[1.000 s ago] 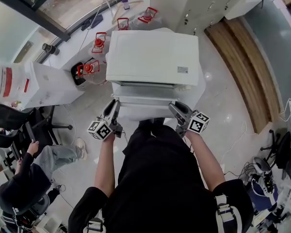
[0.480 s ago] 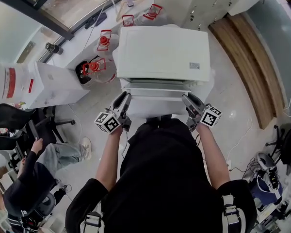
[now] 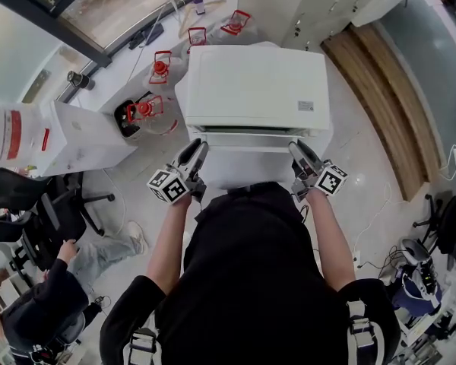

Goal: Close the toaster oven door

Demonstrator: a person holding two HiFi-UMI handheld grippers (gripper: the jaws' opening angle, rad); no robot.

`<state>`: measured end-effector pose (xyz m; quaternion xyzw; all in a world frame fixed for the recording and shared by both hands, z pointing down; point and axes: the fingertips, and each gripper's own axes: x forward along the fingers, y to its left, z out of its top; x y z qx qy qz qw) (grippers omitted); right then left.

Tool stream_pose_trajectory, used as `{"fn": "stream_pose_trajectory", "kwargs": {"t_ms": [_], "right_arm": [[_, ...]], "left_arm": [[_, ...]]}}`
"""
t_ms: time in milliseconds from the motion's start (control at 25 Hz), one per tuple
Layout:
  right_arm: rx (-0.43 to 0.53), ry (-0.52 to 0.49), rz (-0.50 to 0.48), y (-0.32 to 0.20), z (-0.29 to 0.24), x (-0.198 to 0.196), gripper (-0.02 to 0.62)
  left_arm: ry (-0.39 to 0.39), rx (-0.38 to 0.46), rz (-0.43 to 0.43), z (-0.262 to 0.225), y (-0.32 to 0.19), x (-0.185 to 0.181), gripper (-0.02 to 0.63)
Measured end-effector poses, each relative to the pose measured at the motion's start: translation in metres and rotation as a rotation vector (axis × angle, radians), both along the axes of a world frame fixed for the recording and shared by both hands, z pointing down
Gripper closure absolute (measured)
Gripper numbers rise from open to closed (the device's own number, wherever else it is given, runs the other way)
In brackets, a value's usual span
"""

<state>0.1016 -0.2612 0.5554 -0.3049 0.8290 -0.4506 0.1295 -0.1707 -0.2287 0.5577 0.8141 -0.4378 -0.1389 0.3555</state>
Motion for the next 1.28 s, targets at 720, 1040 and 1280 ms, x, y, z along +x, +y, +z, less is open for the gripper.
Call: {"fn": "stream_pose_trajectory", "kwargs": {"t_ms": [720,1040,1280], "right_arm": [[0.006,0.007,0.128,-0.022,-0.007,-0.001,0.434],[-0.009,0.005,0.15,-0.023,-0.009,-0.004,0.436],[-0.017,0.031,0.189,-0.025,-0.01,0.0,0.436]], "left_arm": [[-0.031,0.024,0.06,-0.008,-0.022,-0.005,0.466],[-0.04,0.033,0.088,-0.011,-0.024,-0.008,0.462],[-0.064,0.042,0.109,-0.013,-0.026,-0.005,0.459]]}}
